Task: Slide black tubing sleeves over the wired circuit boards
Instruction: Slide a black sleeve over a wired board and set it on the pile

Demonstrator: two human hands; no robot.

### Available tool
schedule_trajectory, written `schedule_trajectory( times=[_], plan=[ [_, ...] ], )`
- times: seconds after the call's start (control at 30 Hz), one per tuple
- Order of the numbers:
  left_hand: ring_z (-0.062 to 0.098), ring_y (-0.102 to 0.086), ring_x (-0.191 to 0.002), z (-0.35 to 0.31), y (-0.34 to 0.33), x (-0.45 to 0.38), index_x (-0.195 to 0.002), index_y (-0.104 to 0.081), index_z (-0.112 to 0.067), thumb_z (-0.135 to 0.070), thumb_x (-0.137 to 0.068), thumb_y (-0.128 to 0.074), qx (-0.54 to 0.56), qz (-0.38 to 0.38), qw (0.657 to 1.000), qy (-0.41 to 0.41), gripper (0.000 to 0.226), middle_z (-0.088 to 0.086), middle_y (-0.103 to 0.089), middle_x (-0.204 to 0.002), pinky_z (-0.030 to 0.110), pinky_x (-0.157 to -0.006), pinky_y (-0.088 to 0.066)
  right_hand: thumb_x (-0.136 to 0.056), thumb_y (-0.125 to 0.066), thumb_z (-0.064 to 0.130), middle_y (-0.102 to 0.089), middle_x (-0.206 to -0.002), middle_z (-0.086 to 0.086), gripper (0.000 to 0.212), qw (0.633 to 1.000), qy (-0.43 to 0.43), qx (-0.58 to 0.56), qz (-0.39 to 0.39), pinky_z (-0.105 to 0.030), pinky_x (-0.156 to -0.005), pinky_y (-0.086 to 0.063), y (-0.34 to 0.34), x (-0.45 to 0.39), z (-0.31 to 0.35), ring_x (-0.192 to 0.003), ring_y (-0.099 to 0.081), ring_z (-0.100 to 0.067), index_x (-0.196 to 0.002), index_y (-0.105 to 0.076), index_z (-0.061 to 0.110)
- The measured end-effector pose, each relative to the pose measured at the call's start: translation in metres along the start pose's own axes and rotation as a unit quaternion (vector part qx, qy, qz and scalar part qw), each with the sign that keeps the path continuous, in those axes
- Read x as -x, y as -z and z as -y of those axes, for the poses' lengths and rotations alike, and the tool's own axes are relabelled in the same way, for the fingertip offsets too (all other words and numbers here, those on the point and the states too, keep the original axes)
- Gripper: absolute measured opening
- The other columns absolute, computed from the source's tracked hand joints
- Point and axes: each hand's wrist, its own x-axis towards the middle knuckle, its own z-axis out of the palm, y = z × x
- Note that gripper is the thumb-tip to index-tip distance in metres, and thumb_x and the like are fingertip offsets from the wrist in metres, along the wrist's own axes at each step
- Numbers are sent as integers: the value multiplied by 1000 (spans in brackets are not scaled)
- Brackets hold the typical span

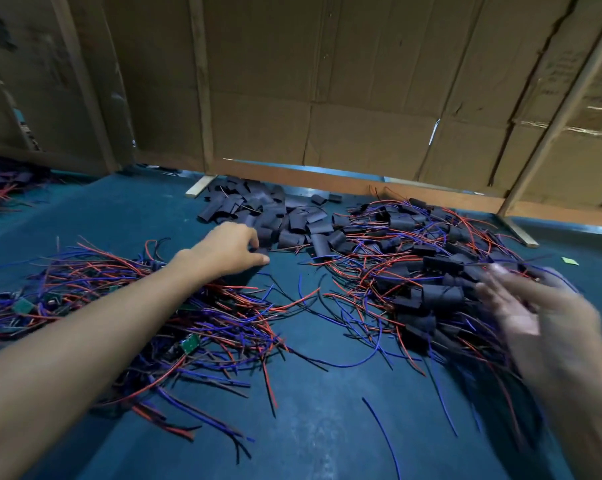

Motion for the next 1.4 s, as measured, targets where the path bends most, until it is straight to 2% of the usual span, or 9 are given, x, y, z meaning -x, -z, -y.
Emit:
schedule_trajectory(
  times=[0.17, 0.3, 0.37, 0.43, 0.63, 0.87, 1.0, 1.13, 1.4],
  plan=[
    [28, -64, -75, -9, 4, -1, -82, -67, -14, -24, -77, -71, 22, -24, 999, 17, 12, 6, -70, -77, 36, -66, -53, -80, -78, 4, -42, -141, -9, 98, 974, 135, 164, -81, -24, -68, -57, 5, -1, -4, -103, -66, -14, -156, -20, 24],
    [27, -49, -68, -25, 16, 12, -76, -53, -16, -20, -81, -63, -22, -80, 996, -30, 12, 3, -56, -70, 32, -61, -39, -70, -84, 62, -40, -145, -3, 121, 864, 263, 401, -154, -38, -107, -43, 15, 2, -15, -126, -49, -18, -160, -18, 14],
    [23, -64, -75, -41, 26, 29, -86, -68, -14, -20, -84, -66, 92, -130, 984, -76, 7, 2, -71, -78, 32, -68, -53, -77, -72, 71, -44, -128, -4, 76, 743, 427, 489, -163, -41, -104, -38, 25, 8, -16, -119, -48, -20, -112, -40, 12],
    [5, -71, -84, -66, 33, 56, -101, -73, -18, -18, -84, -74, 271, -174, 937, -137, 17, -8, -77, -90, 28, -83, -57, -91, -72, 44, -58, -118, -11, 56, 689, 571, 446, -24, -44, -99, -44, 16, 27, -23, -113, -58, -28, -117, -60, -3],
    [-2, -71, -82, -135, 1, 137, -101, -67, -22, -9, -87, -74, 478, -116, 831, -259, 21, -13, -76, -90, 16, -79, -52, -80, -77, 45, -75, -83, -6, 34, 947, 117, 206, 218, -23, -58, -55, -39, 72, -59, -63, -60, -15, -107, -79, 23],
    [3, -65, -92, -110, 14, 125, -107, -71, -26, -46, -94, -66, 219, -140, 922, -287, 24, -12, -72, -100, 32, -85, -53, -80, -79, 42, -76, -95, -15, 34, 951, 69, 185, 238, -26, -62, -55, -29, 61, -69, -79, -67, -18, -102, -80, 15],
    [26, -50, -121, -44, 50, 80, -129, -59, -29, -51, -94, -59, -40, -44, 996, -61, 41, 4, -57, -127, 42, -101, -46, -77, -80, 48, -75, -91, -13, 41, 957, 44, 210, 197, -35, -63, -50, -23, 48, -66, -72, -64, -20, -98, -80, 13],
    [27, -55, -121, 6, 66, 59, -130, -63, -24, -39, -94, -63, -207, 154, 965, 44, 39, 4, -64, -130, 36, -100, -49, -75, -79, 37, -73, -87, -12, 33, 962, 11, 197, 191, -25, -59, -53, -22, 45, -72, -70, -63, -16, -95, -81, 12],
    [5, -61, -80, 32, 78, 58, -106, -74, -33, -32, -83, -79, -144, 116, 981, -57, 24, -17, -69, -89, 23, -73, -48, -80, -75, 24, -72, -82, -7, 15, 948, 21, 225, 224, -26, -56, -54, -25, 50, -79, -69, -64, -18, -93, -82, 18]
  ],
)
